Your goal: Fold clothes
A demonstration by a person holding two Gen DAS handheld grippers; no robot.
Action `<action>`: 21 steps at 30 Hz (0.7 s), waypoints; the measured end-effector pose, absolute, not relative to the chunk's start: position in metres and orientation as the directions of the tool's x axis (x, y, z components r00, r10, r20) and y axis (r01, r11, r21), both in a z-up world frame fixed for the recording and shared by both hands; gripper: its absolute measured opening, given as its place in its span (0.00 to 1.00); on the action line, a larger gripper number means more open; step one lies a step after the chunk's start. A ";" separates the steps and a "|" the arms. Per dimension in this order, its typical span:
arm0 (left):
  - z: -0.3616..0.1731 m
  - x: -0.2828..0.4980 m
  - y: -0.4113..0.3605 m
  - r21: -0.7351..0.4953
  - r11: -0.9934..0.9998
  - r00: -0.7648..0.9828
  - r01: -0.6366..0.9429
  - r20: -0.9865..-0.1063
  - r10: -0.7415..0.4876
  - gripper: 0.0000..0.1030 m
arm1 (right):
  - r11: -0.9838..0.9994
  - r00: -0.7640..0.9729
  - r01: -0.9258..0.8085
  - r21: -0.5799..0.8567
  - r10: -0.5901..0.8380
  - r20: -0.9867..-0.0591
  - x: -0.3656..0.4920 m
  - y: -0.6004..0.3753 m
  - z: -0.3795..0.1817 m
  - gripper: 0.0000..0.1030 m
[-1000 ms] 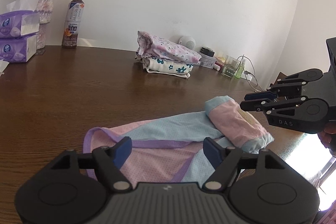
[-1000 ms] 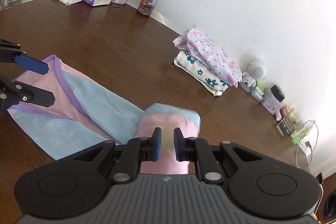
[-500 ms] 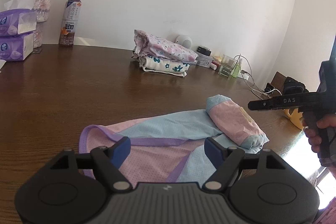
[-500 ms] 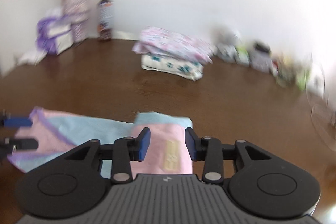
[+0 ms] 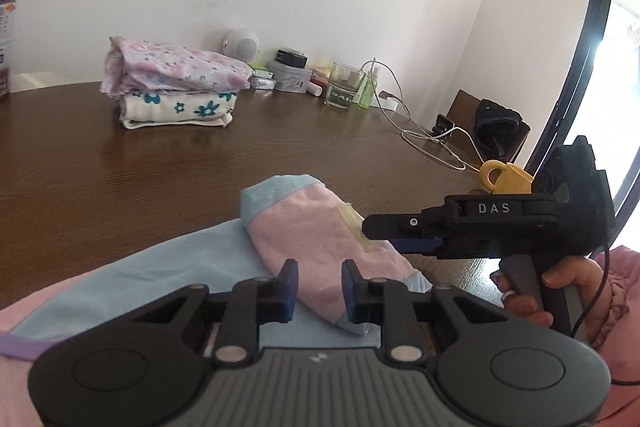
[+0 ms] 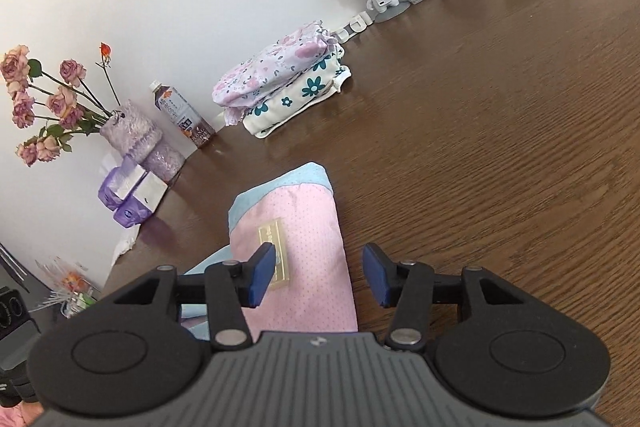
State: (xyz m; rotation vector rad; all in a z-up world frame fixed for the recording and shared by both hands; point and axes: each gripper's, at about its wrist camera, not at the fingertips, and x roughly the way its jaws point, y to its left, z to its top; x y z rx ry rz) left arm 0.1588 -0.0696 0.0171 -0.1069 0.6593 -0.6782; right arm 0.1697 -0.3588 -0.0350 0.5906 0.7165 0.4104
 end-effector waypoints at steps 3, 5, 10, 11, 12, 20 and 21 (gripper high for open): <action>0.004 0.167 -0.081 -0.320 0.778 0.557 0.541 -0.557 -0.616 0.17 | 0.719 0.674 -0.151 0.679 0.577 -0.461 0.173 -0.364 -0.041 0.48; -0.001 0.170 -0.080 -0.340 0.772 0.543 0.538 -0.561 -0.625 0.17 | 0.688 0.664 -0.151 0.710 0.602 -0.443 0.176 -0.366 -0.045 0.48; -0.004 0.175 -0.070 -0.392 0.754 0.526 0.527 -0.546 -0.652 0.16 | 0.644 0.650 -0.161 0.748 0.640 -0.411 0.180 -0.365 -0.048 0.47; -0.005 0.175 -0.069 -0.397 0.750 0.523 0.529 -0.543 -0.657 0.16 | 0.643 0.650 -0.160 0.749 0.640 -0.410 0.181 -0.363 -0.048 0.45; -0.004 0.175 -0.068 -0.400 0.746 0.521 0.532 -0.540 -0.661 0.16 | 0.645 0.650 -0.158 0.748 0.638 -0.413 0.182 -0.361 -0.048 0.37; -0.002 0.164 -0.063 -0.393 0.730 0.516 0.560 -0.524 -0.678 0.16 | 0.657 0.672 -0.173 0.734 0.624 -0.400 0.177 -0.353 -0.042 0.15; -0.001 0.162 -0.062 -0.388 0.729 0.518 0.563 -0.522 -0.678 0.16 | 0.664 0.674 -0.180 0.726 0.621 -0.401 0.176 -0.351 -0.040 0.14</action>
